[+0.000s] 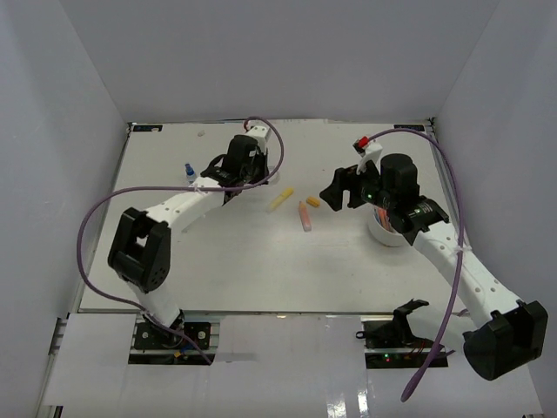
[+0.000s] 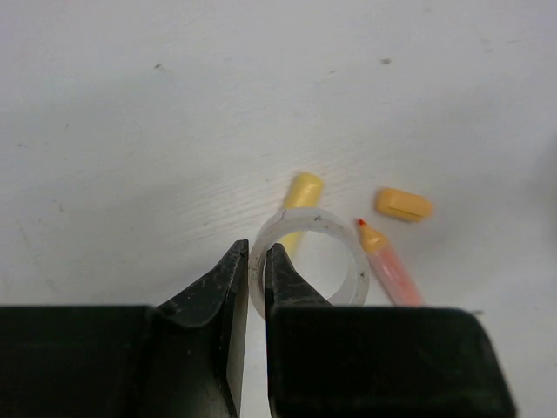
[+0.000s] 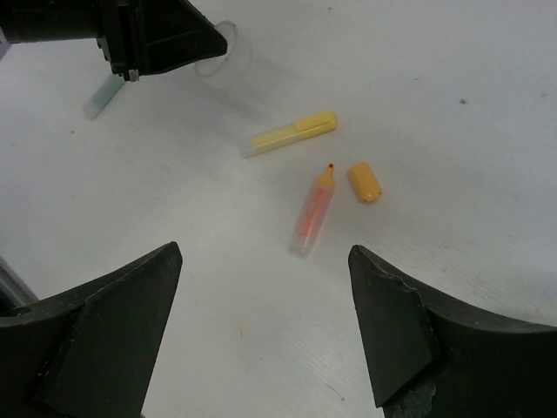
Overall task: Sort the stationery into containers
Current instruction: Pick up the stationery from the center of the board, then place the stationery in the storage box.
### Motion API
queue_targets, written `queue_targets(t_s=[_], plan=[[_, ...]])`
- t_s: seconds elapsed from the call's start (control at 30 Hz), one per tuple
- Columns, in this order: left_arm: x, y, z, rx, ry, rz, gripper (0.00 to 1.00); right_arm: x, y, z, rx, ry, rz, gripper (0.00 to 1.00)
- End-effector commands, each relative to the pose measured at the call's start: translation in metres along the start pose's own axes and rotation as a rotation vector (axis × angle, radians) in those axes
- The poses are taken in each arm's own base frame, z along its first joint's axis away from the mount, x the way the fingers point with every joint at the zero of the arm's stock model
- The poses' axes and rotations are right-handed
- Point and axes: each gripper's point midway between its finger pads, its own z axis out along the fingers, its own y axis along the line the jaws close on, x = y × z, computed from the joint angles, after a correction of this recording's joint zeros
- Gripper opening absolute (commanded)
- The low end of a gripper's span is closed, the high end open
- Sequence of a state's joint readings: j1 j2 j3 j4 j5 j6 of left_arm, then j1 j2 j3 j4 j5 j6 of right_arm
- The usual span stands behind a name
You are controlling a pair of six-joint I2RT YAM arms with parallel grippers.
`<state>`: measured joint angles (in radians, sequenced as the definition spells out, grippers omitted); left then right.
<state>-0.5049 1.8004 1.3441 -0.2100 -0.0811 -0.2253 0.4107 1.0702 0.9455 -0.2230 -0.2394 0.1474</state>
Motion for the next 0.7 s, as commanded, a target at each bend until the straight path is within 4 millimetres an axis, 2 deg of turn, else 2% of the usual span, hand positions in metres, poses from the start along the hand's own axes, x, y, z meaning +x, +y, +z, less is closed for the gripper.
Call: queue_targets(t_s=[0.0,0.03,0.07,0.1,0.13,0.17,0.2,0.23,0.3,0.37,0.4,0.5,0.67], plan=[[-0.055,-0.043,-0.055,0.165,-0.244,0.083,0.00,-0.027,0.036,0.003,-0.121,-0.025,0.028,0.83],[-0.041,-0.043,-0.059,0.172,-0.232,0.105,0.00,-0.030,0.041,0.005,-0.138,-0.024,0.033,0.83],[-0.054,-0.047,-0.079,0.189,-0.300,0.141,0.00,-0.036,0.051,0.009,-0.160,-0.021,0.045,0.83],[-0.059,-0.060,-0.089,0.244,-0.344,0.166,0.00,-0.036,0.057,0.011,-0.179,-0.009,0.052,0.82],[-0.046,-0.059,-0.092,0.252,-0.339,0.189,0.00,-0.039,0.062,0.013,-0.194,-0.002,0.057,0.82],[-0.058,-0.066,-0.110,0.276,-0.410,0.225,0.00,-0.043,0.070,0.019,-0.215,0.012,0.065,0.82],[-0.058,-0.068,-0.116,0.286,-0.432,0.242,0.00,-0.042,0.075,0.020,-0.223,0.027,0.072,0.82],[-0.047,-0.068,-0.117,0.294,-0.426,0.252,0.00,-0.043,0.083,0.022,-0.240,0.031,0.072,0.82],[-0.053,-0.073,-0.132,0.309,-0.492,0.321,0.00,-0.049,0.091,0.026,-0.256,0.026,0.085,0.81],[-0.044,-0.075,-0.136,0.323,-0.501,0.351,0.00,-0.049,0.097,0.030,-0.270,0.036,0.089,0.81],[-0.049,-0.078,-0.146,0.334,-0.542,0.371,0.00,-0.053,0.101,0.030,-0.276,0.030,0.091,0.81],[-0.046,-0.082,-0.156,0.354,-0.583,0.394,0.00,-0.055,0.109,0.035,-0.292,0.044,0.093,0.80],[-0.042,-0.089,-0.165,0.391,-0.609,0.435,0.00,-0.050,0.119,0.046,-0.303,0.081,0.091,0.78]])
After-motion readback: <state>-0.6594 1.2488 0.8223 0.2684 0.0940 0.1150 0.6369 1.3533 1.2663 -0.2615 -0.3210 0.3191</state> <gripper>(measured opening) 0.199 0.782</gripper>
